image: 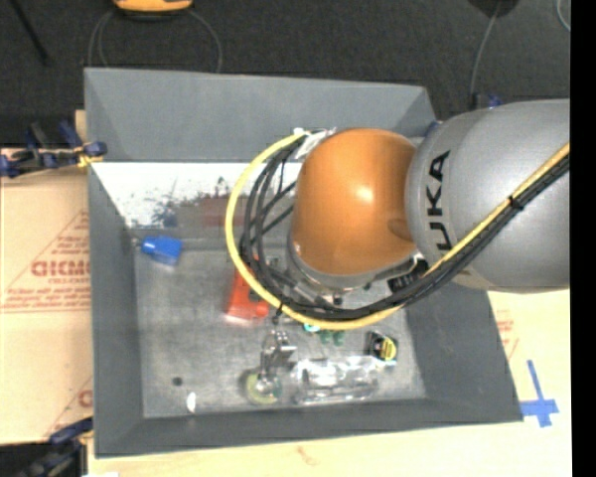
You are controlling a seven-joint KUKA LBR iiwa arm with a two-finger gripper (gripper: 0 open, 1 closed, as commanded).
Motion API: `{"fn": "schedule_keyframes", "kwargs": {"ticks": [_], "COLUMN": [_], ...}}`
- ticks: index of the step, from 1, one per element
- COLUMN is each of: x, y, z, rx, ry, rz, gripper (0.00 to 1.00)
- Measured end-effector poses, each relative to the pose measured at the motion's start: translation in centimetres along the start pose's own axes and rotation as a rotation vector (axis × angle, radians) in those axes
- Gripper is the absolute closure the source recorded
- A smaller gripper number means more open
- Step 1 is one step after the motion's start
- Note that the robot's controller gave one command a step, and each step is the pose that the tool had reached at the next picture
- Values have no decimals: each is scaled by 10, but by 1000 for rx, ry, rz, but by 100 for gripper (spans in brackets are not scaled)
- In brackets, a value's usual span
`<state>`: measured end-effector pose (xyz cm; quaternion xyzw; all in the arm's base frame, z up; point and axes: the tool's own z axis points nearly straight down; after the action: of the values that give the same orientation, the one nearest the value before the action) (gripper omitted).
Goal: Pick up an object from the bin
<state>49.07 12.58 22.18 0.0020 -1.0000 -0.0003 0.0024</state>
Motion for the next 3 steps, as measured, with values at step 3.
{"fn": "schedule_keyframes", "kwargs": {"ticks": [3], "x": [9], "y": [-46], "z": [145], "rx": [1], "ry": [-34], "rz": [-582], "gripper": [0]}}
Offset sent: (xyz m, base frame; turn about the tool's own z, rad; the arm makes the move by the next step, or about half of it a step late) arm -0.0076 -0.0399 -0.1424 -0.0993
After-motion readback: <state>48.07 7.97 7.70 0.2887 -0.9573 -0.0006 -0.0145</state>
